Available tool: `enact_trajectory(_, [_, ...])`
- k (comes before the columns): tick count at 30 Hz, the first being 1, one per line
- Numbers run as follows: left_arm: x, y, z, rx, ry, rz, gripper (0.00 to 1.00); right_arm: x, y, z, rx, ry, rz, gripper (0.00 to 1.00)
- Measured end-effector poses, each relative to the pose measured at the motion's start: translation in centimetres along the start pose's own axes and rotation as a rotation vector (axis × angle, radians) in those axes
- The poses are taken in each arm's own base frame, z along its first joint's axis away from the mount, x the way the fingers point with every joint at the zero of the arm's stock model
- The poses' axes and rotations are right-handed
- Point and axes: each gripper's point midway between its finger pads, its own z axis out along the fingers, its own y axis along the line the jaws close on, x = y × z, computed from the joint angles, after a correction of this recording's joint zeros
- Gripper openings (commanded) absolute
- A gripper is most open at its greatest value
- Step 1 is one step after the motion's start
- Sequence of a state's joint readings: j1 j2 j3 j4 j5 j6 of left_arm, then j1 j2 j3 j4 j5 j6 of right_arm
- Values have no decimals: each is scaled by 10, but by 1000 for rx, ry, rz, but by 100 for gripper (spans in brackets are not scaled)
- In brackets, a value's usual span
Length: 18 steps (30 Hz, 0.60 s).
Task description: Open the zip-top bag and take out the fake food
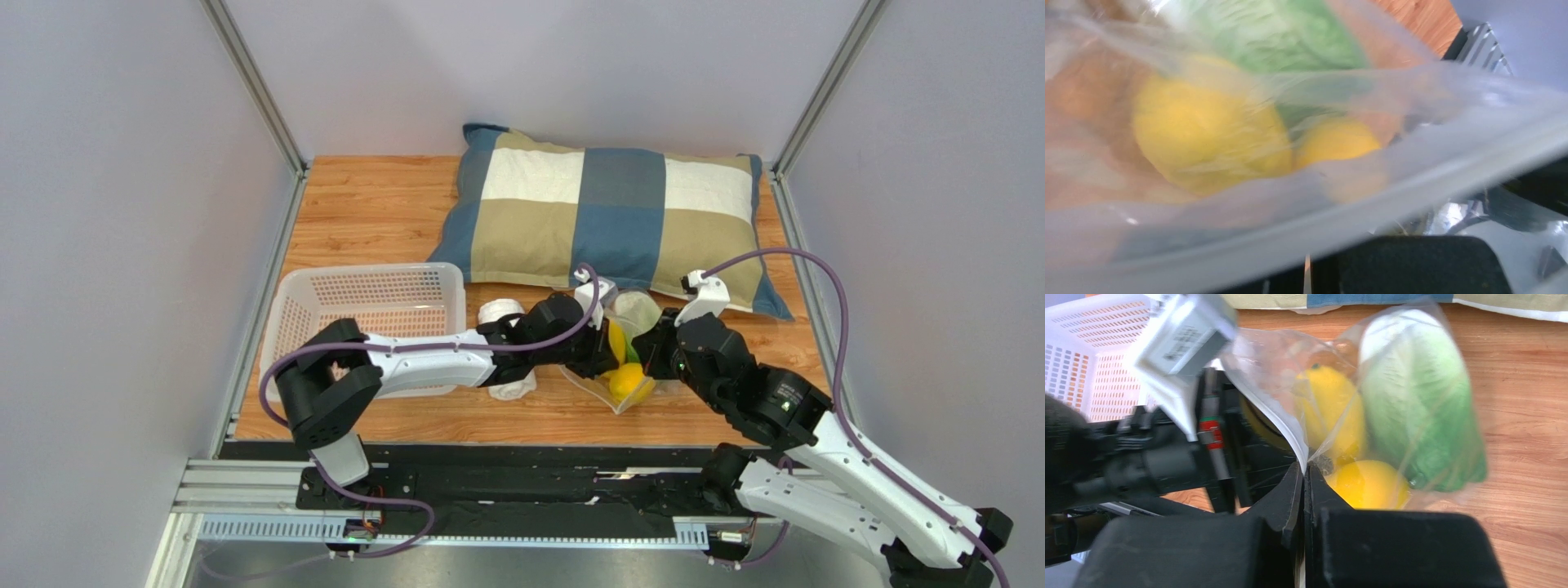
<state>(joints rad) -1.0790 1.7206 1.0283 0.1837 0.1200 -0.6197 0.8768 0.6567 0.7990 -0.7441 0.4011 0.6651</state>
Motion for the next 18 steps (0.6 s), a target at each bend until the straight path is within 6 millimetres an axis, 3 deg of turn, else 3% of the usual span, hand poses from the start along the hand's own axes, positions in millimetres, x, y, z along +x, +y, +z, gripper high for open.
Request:
enact_trajectory(2, [-8, -6, -10, 9, -17, 11, 12, -1, 0, 0, 2, -4, -2, 0])
enact_trajectory(3, [-11, -8, -14, 11, -23, 15, 27, -1, 0, -1, 0, -6, -3, 0])
enact_trajectory(4, [-13, -10, -18, 15, -27, 21, 35, -1, 0, -1, -2, -8, -2, 0])
enact_trajectory(5, [-14, -11, -21, 17, -29, 23, 48, -2, 0, -2, -5, -10, 0, 0])
enact_trajectory(6, [-14, -12, -22, 19, -25, 25, 80, -2, 1, -2, -9, -8, 0, 0])
enact_trajectory(7, [-12, -12, -23, 22, -15, 26, 92, -2, 2, -2, -12, -7, 1, 0])
enact_trajectory(10, [1, -12, -21, 31, 56, 22, 98, 0, 5, -1, -25, 3, 1, 0])
enact_trajectory(18, [35, -5, -7, 43, 189, 1, 99, 7, 7, 6, -22, 32, -13, 0])
